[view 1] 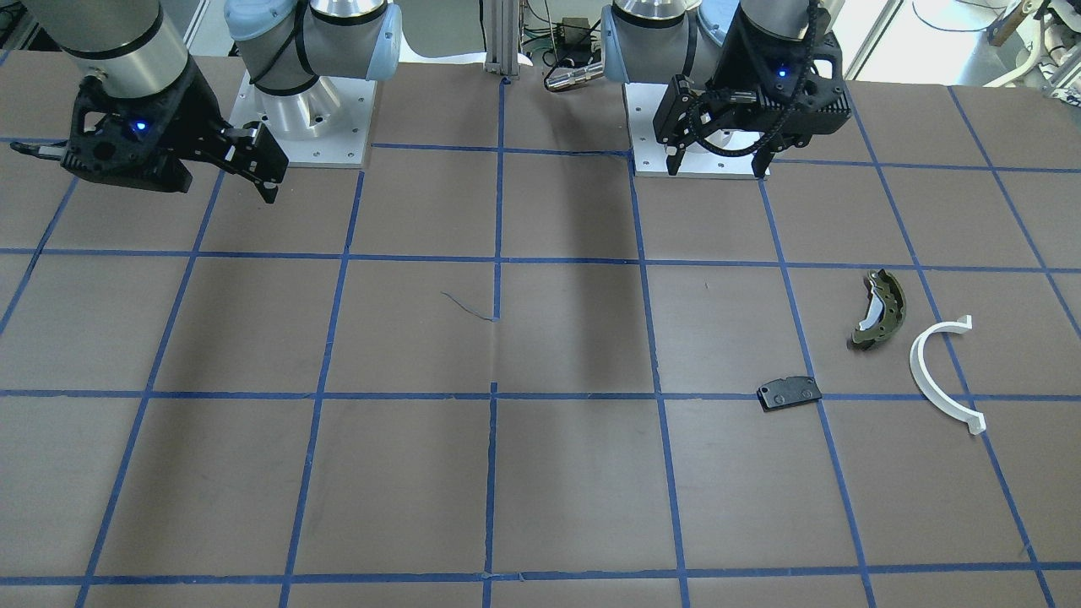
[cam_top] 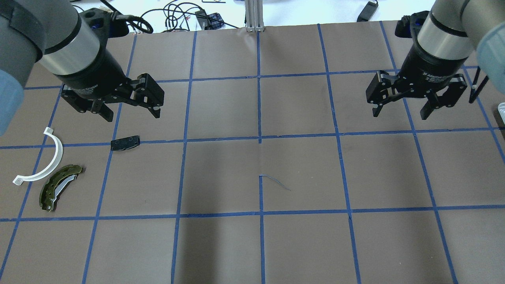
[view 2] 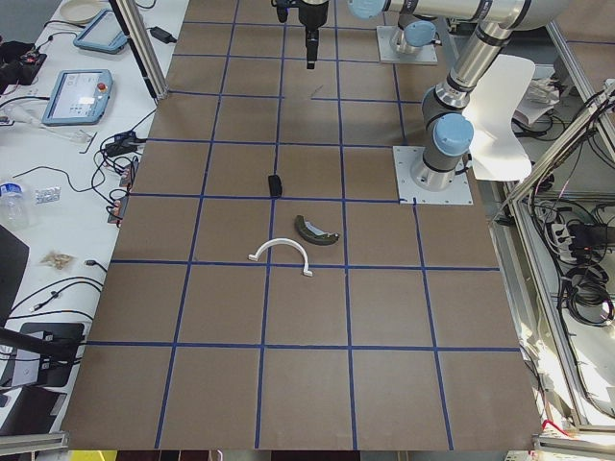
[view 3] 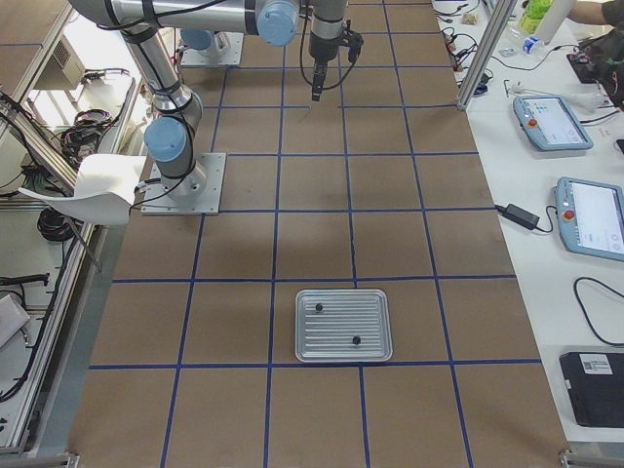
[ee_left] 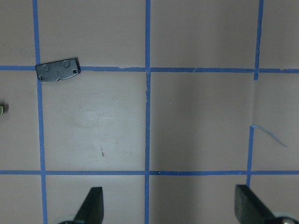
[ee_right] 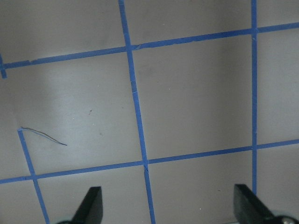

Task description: Place bearing gear from tray to pile

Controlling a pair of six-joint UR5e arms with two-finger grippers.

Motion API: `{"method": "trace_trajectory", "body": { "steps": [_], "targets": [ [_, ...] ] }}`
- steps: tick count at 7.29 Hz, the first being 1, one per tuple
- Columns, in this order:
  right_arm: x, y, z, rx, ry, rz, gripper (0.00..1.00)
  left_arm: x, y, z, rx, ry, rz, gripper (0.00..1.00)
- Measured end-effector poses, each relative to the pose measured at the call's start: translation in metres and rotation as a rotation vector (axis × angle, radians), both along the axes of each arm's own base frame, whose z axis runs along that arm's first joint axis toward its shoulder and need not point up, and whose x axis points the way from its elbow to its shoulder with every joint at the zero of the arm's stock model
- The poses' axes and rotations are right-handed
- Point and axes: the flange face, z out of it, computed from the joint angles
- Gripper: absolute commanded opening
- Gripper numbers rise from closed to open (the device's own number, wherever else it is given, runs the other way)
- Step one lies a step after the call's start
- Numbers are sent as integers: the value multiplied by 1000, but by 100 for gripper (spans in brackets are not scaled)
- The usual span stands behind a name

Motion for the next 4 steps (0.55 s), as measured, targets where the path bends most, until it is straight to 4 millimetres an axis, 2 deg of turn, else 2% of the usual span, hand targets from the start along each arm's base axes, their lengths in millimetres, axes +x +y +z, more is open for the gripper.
{"method": "trace_trajectory", "body": {
  "steps": [1, 4],
  "targets": [
    [-25, -4, 0, -2, -2, -1, 100, 0, 0, 0, 0, -1, 0, 100],
    [-117, -15, -10, -4, -20, 48, 100, -1, 0, -2, 5, -1, -2, 100]
  ]
}}
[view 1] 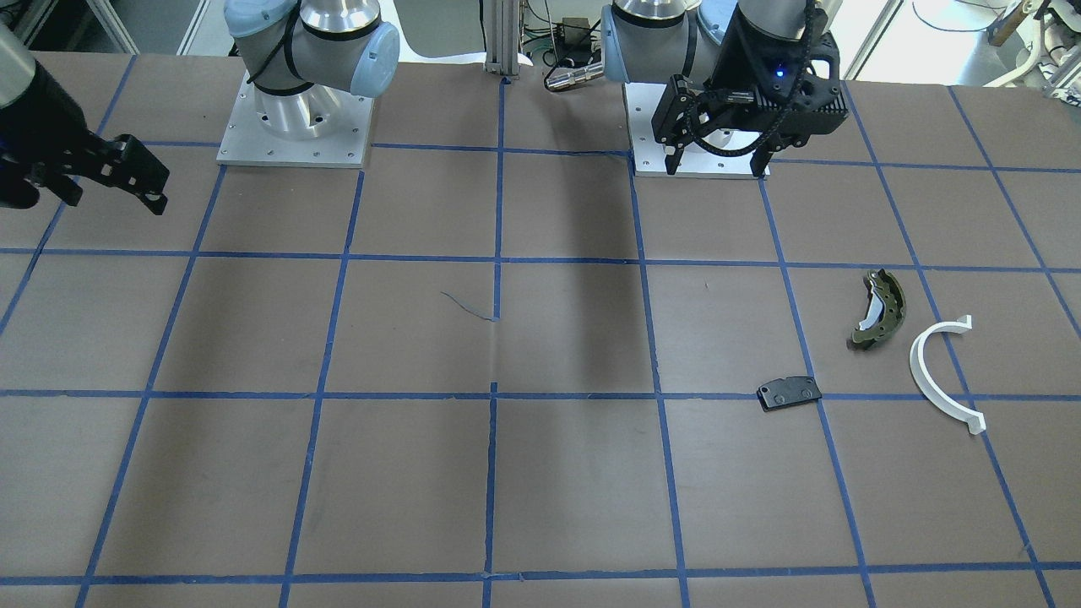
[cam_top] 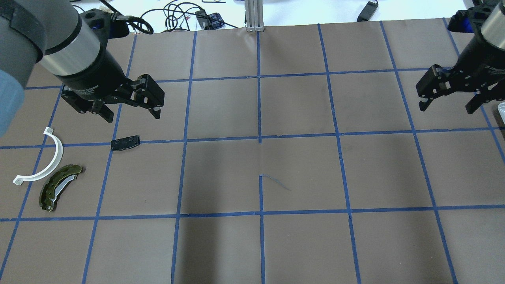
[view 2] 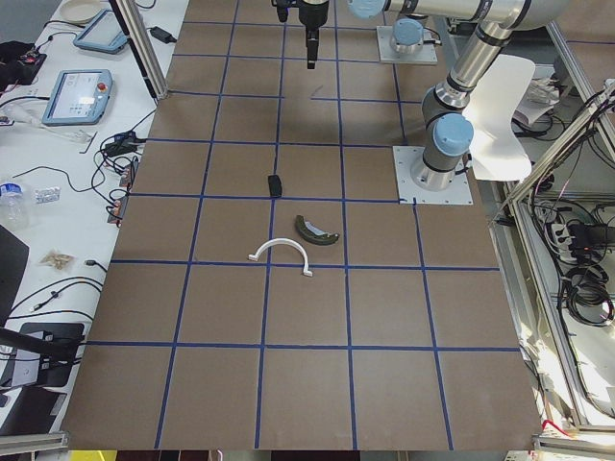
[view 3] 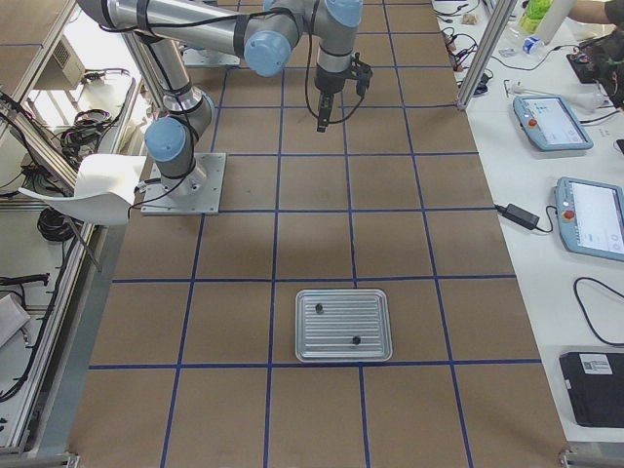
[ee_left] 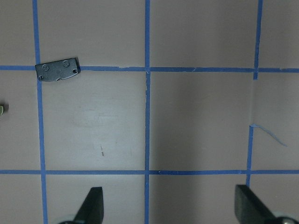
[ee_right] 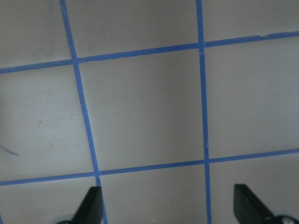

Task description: Place bearing gear from tray to pile

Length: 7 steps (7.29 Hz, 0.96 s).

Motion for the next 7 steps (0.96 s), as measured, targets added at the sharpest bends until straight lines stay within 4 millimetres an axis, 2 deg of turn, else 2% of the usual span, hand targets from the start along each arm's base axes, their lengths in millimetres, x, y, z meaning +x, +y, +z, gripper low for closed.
{"method": "trace_trajectory", "body": {
  "steps": [2, 5, 7],
  "targets": [
    [-77, -16, -20, -25, 22, 92, 100, 0, -1, -1, 1, 0, 0, 100],
    [-199, -33, -74, -61, 42, 218, 100, 0, -5, -1, 1, 0, 0, 100],
    [-252, -40, -104, -92, 74, 279, 100, 1, -6, -1, 2, 0, 2, 100]
  ]
}}
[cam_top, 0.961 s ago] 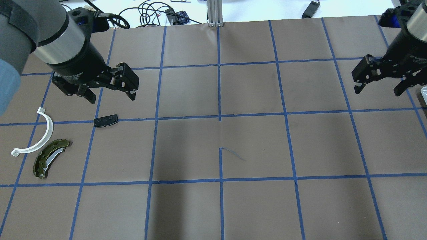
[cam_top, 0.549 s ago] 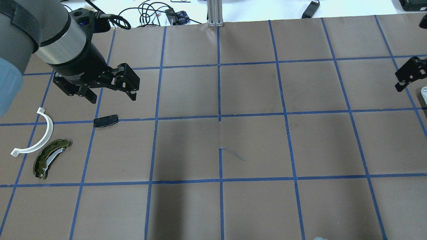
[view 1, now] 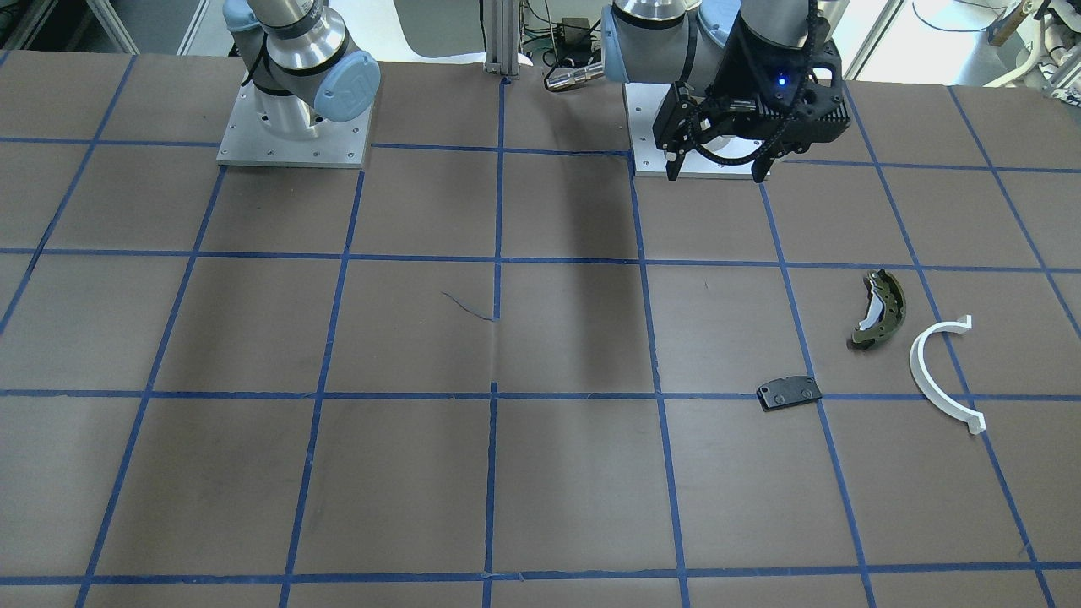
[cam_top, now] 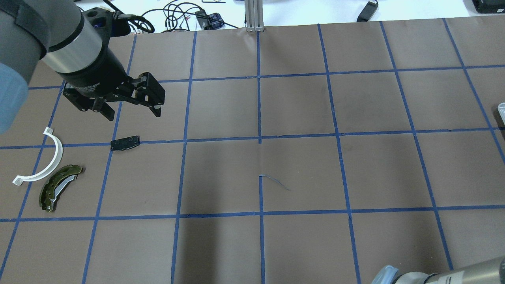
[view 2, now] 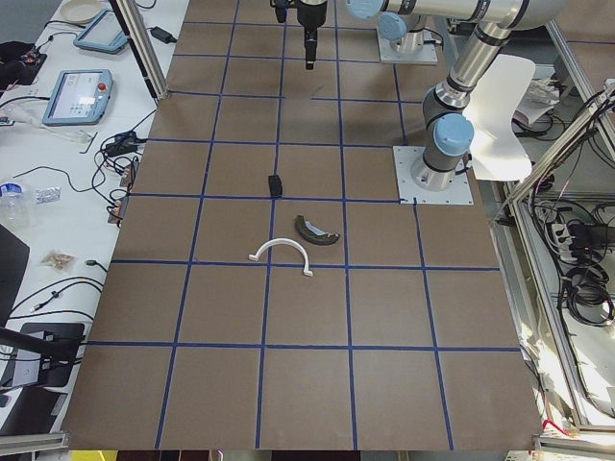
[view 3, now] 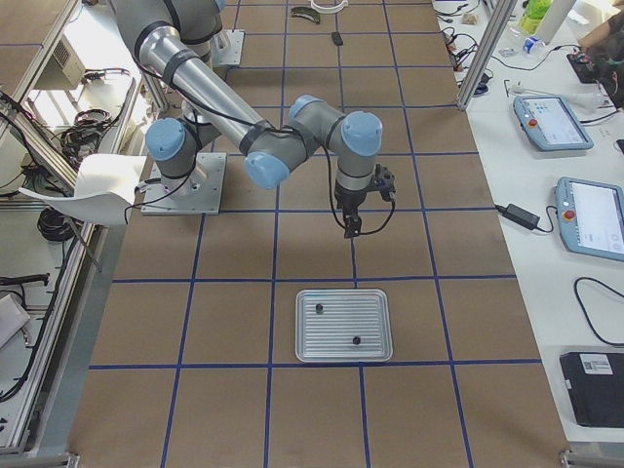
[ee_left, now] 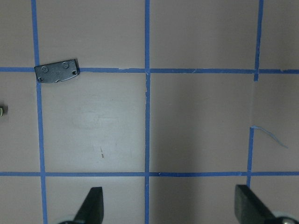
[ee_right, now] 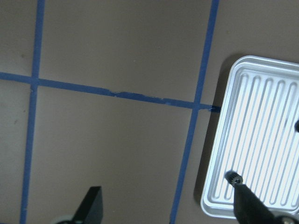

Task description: Place bearing gear from tray to pile

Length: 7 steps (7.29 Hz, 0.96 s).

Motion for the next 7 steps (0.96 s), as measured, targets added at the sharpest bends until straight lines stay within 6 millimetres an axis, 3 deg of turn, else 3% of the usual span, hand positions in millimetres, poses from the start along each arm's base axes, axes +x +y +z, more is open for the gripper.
{"method": "trace_trajectory", "body": {
  "steps": [2, 5, 7],
  "targets": [
    [-38, -8, -15, -19, 38, 59, 100, 0, 0, 0, -2, -1, 1, 100],
    [-105, 5, -42, -3, 28, 36, 100, 1, -3, -1, -12, -2, 2, 100],
    [-151, -1, -62, 5, 25, 28, 100, 1, -4, -2, -14, 0, 1, 100]
  ]
}}
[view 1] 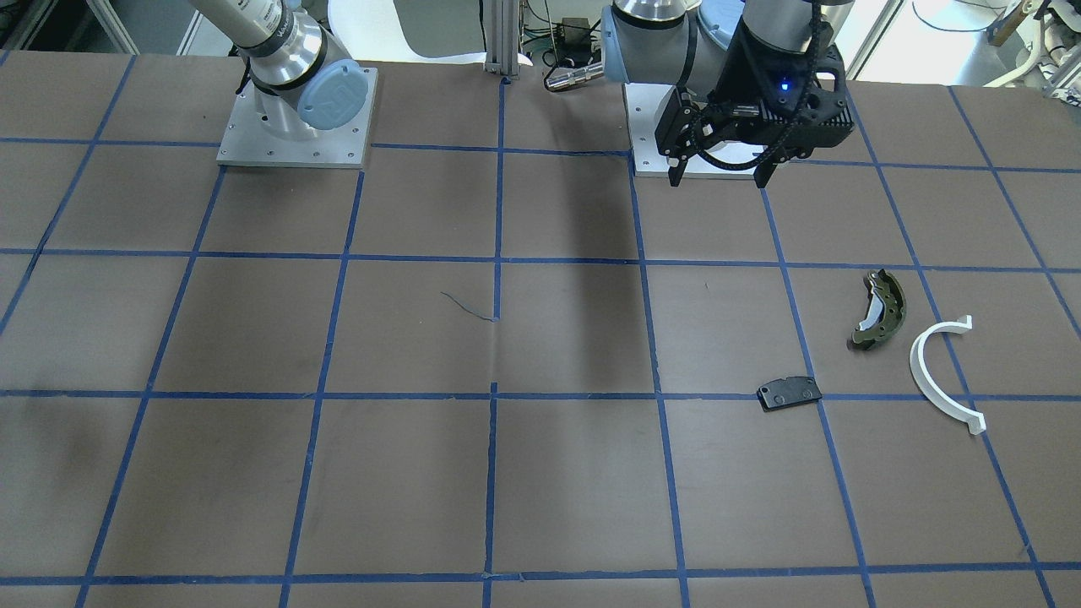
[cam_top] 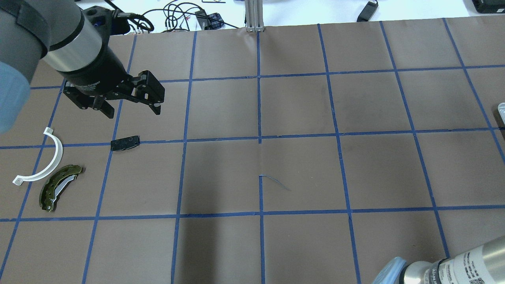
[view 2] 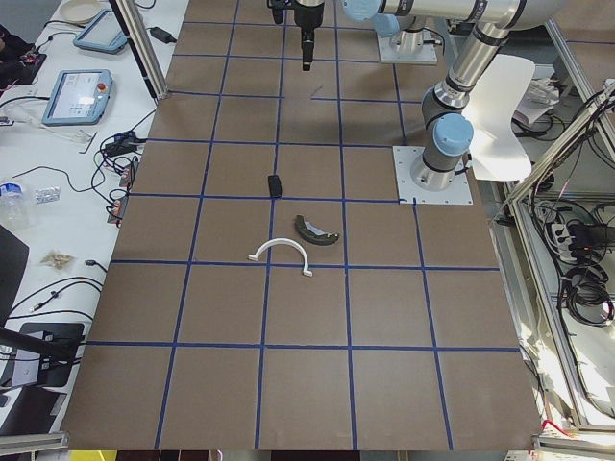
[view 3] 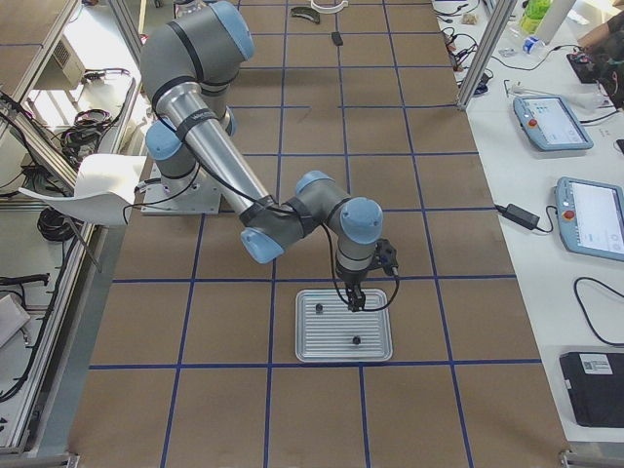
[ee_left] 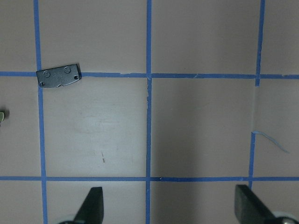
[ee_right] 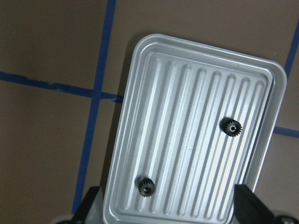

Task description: Place bearing gear from tray to pile

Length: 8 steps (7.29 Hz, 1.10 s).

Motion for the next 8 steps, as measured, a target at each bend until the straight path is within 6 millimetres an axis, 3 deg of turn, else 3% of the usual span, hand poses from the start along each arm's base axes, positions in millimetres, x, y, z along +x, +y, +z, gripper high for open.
{"method": "trace_trajectory", "body": {
  "steps": [2, 3, 4, 6, 8],
  "targets": [
    [-33, -13, -23, 3, -8, 18, 100, 0, 0, 1, -3, 1, -1, 100],
    [-39, -18, -32, 3, -15, 22, 79, 0, 1, 2, -4, 1, -1, 100],
    [-42, -20, -40, 5, -22, 23, 66, 0, 1, 2, -5, 1, 0, 100],
    [-50, -27, -59, -15, 2, 24, 51, 0, 1, 3, -6, 2, 0, 100],
    [-54, -30, -69, -29, 20, 25, 50, 0, 1, 3, -5, 2, 0, 100]
  ]
}}
